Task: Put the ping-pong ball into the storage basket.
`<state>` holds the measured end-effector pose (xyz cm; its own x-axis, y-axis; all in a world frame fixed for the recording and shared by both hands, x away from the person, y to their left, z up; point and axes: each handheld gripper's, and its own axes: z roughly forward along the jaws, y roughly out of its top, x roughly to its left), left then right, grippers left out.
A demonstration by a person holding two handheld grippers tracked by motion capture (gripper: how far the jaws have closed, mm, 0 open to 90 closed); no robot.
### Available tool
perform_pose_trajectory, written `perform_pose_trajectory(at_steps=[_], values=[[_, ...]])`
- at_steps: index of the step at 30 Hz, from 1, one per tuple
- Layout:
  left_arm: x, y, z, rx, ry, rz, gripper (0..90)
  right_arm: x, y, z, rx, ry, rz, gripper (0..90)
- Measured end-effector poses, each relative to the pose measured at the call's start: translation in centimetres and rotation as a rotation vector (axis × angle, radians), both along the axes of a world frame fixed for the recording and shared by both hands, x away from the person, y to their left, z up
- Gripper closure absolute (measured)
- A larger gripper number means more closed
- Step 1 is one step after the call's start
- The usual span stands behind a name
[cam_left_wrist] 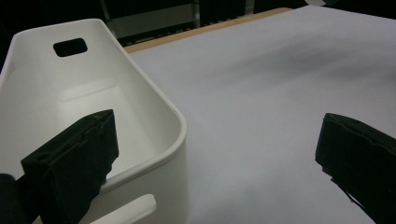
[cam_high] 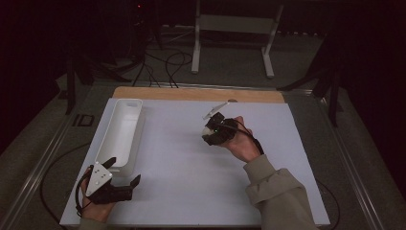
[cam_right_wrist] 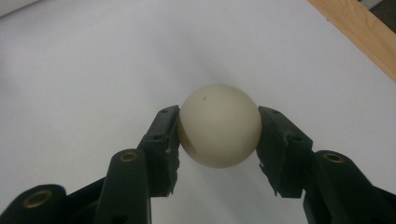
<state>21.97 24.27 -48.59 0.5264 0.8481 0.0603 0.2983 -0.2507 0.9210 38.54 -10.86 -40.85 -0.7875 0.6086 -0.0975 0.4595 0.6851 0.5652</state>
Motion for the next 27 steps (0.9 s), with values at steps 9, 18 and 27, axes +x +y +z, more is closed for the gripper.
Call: perform_pose_trajectory(at_steps=[9, 18, 27], values=[[0.0, 0.0, 0.0, 0.0, 0.001, 0.0, 0.0, -0.3, 0.6, 0.1, 0.008, -0.001, 0.016, 50.8], [0.0, 0.0, 0.0, 0.0, 0.001, -0.001, 0.0, -0.5, 1.2, 0.2, 0.019, -0.001, 0.028, 50.8], [0.0, 0.0, 0.0, -0.001, 0.001, -0.002, 0.0, -0.7, 1.8, 0.3, 0.028, 0.0, 0.041, 50.8]])
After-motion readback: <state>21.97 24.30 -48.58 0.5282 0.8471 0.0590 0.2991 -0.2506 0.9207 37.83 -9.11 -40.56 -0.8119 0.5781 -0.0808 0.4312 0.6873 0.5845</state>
